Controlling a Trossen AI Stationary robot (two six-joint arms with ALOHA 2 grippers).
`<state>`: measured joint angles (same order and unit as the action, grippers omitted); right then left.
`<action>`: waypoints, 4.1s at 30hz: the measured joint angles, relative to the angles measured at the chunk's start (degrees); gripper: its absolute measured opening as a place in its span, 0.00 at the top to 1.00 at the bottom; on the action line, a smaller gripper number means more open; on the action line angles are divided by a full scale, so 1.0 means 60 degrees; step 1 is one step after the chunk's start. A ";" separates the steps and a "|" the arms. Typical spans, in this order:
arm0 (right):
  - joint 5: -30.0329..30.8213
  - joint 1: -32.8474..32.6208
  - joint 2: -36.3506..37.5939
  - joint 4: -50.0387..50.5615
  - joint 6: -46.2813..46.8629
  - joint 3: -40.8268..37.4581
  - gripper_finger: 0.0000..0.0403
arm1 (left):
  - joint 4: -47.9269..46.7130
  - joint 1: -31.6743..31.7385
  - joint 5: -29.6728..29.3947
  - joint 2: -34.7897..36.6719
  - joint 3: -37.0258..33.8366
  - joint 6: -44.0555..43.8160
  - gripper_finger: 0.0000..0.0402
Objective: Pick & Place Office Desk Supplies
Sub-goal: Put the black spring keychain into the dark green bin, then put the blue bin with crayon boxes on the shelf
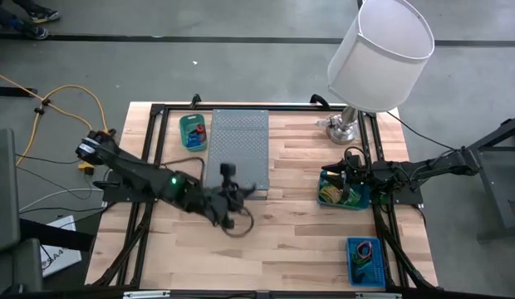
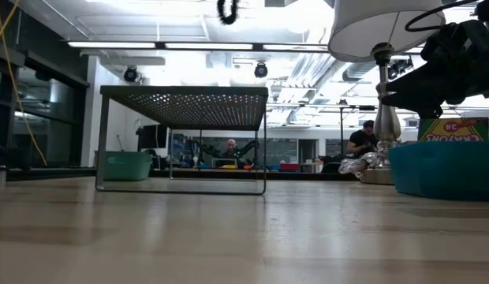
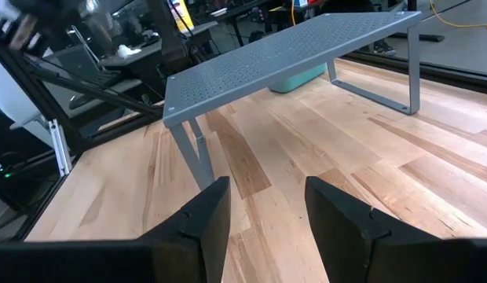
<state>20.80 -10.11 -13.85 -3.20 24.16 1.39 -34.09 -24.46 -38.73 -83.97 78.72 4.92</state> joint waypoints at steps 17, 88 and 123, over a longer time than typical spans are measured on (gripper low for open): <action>-0.0001 -0.0001 0.0000 0.0000 0.0000 0.0000 0.62 | -0.3957 0.4271 -0.0244 0.2362 -0.0521 -0.3194 0.95; 0.0000 -0.0001 0.0001 0.0000 0.0000 0.0000 0.62 | -0.1610 1.1076 0.3729 0.2715 -0.4492 -0.2584 0.90; 0.0000 -0.0003 0.0000 0.0000 0.0000 0.0000 0.62 | -0.1625 1.0384 0.3692 0.4660 -0.4492 -0.2461 0.79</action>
<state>20.80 -10.13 -13.85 -3.20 24.16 1.39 -43.84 37.84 -16.58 -56.01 51.77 -9.84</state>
